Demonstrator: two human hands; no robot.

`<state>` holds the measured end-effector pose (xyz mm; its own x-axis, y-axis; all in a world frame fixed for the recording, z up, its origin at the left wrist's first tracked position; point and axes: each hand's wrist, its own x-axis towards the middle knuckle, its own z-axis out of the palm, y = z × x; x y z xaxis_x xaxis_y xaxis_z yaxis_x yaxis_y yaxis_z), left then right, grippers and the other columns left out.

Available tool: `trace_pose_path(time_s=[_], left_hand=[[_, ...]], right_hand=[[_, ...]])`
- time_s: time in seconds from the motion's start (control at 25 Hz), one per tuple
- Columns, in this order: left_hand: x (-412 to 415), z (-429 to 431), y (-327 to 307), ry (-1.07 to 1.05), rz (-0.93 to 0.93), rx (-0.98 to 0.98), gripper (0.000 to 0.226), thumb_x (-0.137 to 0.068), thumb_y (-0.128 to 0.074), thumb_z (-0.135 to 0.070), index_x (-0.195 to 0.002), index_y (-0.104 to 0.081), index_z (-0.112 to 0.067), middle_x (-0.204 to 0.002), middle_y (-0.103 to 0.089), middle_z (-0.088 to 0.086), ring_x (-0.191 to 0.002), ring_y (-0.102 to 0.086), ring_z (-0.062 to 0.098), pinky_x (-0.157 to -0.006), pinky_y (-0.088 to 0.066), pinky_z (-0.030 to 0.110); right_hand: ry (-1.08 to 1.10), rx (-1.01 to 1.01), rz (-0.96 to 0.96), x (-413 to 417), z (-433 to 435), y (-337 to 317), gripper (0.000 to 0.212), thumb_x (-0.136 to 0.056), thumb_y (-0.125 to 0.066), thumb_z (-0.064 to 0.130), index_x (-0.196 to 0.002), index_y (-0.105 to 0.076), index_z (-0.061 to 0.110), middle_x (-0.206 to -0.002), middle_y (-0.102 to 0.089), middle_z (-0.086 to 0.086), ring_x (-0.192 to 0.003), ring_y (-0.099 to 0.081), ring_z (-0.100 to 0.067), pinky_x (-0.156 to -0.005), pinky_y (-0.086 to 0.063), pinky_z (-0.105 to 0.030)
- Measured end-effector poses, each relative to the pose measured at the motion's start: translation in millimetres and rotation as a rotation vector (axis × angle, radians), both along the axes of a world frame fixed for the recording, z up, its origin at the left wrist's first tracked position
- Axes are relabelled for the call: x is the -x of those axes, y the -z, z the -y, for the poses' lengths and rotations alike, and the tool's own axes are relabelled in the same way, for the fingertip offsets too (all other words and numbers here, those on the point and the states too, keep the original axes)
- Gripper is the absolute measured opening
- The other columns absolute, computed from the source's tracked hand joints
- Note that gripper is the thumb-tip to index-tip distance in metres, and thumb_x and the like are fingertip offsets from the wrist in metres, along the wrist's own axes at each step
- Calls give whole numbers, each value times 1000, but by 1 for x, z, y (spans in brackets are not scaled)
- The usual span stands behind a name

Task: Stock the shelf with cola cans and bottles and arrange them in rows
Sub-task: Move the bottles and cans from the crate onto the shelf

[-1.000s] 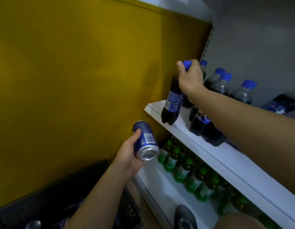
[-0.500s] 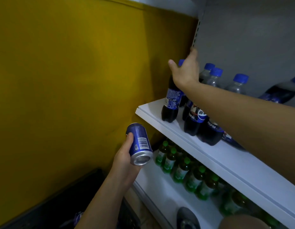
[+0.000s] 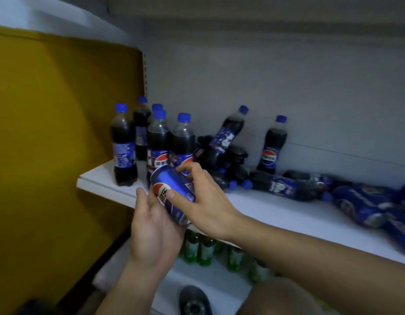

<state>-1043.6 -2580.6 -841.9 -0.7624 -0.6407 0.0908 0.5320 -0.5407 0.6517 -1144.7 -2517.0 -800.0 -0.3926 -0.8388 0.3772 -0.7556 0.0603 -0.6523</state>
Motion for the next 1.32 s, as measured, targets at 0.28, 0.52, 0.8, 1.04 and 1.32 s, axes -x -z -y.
trace_pose_path(time_s=[0.28,0.52,0.8,1.04,1.32], left_hand=[[105,-135,-40,485,-6,58,80,-92,-27,-76,-145,-53,-22,-142,-60,16,-138,-50,31,-123,-24,47],[198,-199,-53,667,226,181,79,-95,-23,-72,-160,-25,-26,-162,-36,3,-151,-29,19,-122,-17,44],[315,-218,-5,640,342,218,67,-97,-31,-66,-143,-54,-23,-138,-64,-4,-126,-60,14,-114,-40,40],[354,-222,8,625,397,244,57,-86,-42,-65,-124,-62,-26,-112,-74,-11,-105,-67,5,-93,-50,29],[348,-215,11,529,462,325,42,-98,-32,-59,-129,-50,-36,-106,-62,-25,-90,-59,-9,-95,-37,28]], right_hand=[[463,-62,10,87,-172,-34,69,-82,-71,45,-137,-32,31,-127,-56,-1,-107,-60,-21,-91,-55,-43],[827,-91,11,185,-285,-51,64,-85,-75,36,-135,-37,22,-116,-65,-4,-94,-66,-20,-75,-56,-29],[1020,-217,-28,314,-283,-22,61,-87,-73,39,-130,-35,17,-120,-60,-17,-105,-61,-35,-86,-55,-43],[1003,-311,-77,364,-255,15,50,-89,-65,46,-120,-37,19,-115,-60,-12,-108,-58,-35,-86,-52,-46],[1013,-313,-126,347,-254,11,51,-92,-58,54,-126,-40,22,-123,-54,-9,-114,-54,-33,-89,-52,-46]])
